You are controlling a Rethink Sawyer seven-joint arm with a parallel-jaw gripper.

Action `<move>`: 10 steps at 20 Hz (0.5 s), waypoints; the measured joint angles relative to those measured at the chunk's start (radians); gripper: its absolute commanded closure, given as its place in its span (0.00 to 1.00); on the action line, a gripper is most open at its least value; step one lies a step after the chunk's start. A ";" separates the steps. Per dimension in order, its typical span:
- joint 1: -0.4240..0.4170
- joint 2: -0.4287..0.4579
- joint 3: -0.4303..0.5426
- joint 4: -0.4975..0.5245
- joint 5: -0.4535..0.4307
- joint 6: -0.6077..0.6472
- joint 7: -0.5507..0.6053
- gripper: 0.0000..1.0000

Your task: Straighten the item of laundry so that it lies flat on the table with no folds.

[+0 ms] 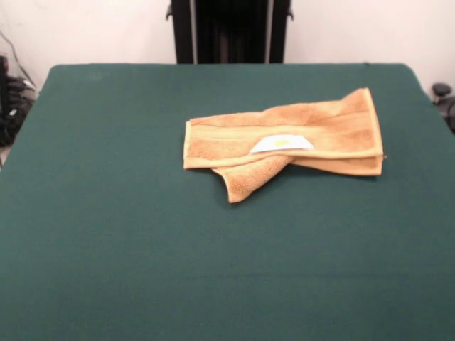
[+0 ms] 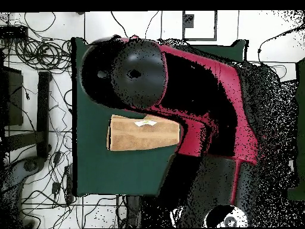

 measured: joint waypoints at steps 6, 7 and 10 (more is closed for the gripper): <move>-0.006 -0.002 0.015 0.065 -0.001 -0.065 0.000 0.00; -0.006 -0.002 0.016 0.072 -0.001 -0.073 0.000 0.00; -0.006 -0.003 0.016 0.093 -0.004 -0.096 0.000 0.00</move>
